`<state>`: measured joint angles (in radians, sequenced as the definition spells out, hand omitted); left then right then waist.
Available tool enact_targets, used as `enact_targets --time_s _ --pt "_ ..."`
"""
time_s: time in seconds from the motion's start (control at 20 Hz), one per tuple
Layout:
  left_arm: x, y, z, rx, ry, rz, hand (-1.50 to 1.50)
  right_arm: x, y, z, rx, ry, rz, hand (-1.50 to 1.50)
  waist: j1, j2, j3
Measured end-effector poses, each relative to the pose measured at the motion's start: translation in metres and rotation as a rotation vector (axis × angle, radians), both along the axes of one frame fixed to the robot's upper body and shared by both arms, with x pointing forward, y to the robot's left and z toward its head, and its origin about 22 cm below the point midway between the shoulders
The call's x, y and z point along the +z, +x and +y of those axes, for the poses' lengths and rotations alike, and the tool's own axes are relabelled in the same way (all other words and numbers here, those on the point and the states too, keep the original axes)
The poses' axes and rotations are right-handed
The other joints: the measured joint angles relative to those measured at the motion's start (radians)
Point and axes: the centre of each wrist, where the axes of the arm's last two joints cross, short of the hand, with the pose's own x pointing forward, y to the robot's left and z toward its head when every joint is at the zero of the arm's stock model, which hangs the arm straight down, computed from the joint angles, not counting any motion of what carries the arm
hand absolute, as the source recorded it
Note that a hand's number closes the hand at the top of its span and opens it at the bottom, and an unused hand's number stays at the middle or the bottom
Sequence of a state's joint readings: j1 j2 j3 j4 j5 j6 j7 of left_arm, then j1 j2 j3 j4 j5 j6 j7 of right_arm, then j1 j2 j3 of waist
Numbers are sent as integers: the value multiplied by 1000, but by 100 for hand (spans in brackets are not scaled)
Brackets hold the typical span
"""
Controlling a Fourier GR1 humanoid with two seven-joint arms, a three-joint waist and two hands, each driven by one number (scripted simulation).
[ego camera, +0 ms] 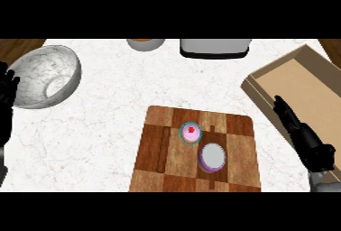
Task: Pick the can from the cutting board and place it in the cardboard box
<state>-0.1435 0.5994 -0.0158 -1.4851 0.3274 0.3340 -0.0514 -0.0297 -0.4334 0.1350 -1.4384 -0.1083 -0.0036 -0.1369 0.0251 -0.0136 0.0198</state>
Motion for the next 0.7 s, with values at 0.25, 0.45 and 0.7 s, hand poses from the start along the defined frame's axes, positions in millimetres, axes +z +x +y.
enact_targets --time_s 0.25,0.45,0.7 --pt "7 4 -21 -180 94 -15 0 74 31 16 148 70 -224 -150 -29 4 -14" --pt "-1 4 -47 -376 143 13 0 139 41 10 265 -78 -362 -150 -48 6 -20" --pt "-7 6 -74 -494 167 26 0 153 38 3 374 -185 -468 -150 -37 12 -20"
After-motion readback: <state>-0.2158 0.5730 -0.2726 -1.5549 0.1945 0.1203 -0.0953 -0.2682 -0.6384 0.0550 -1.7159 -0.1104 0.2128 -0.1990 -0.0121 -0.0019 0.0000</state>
